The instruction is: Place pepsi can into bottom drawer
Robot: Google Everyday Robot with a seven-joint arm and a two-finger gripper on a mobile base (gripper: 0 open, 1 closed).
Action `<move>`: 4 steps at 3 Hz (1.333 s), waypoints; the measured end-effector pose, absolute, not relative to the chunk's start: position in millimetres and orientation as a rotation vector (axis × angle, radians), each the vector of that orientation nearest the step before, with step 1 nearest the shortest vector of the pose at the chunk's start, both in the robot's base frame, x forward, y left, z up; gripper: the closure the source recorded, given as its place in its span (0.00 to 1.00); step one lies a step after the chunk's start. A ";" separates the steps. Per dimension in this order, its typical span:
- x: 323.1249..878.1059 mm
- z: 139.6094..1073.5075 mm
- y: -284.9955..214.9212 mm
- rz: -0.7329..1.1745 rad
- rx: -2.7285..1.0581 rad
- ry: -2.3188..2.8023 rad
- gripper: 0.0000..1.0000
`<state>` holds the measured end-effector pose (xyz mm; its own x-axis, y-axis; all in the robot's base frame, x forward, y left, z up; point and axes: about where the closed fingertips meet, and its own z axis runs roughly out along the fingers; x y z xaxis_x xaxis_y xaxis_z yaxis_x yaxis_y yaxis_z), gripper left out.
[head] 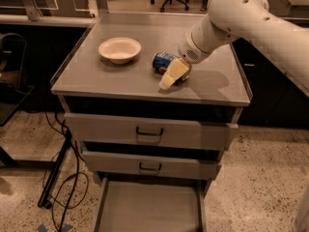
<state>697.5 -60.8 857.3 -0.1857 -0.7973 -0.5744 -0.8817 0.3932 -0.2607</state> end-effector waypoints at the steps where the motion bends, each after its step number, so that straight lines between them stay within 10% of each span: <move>1: 697.5 857.3 -60.8 0.168 -1.432 2.008 0.18; 4: 697.5 857.2 -60.7 0.169 -1.432 2.008 0.95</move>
Offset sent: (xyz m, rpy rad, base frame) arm 0.0000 0.0000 0.0000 0.0000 0.0001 0.0001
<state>697.5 -60.7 857.2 -0.1856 -0.7973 -0.5743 -0.8819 0.3930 -0.2605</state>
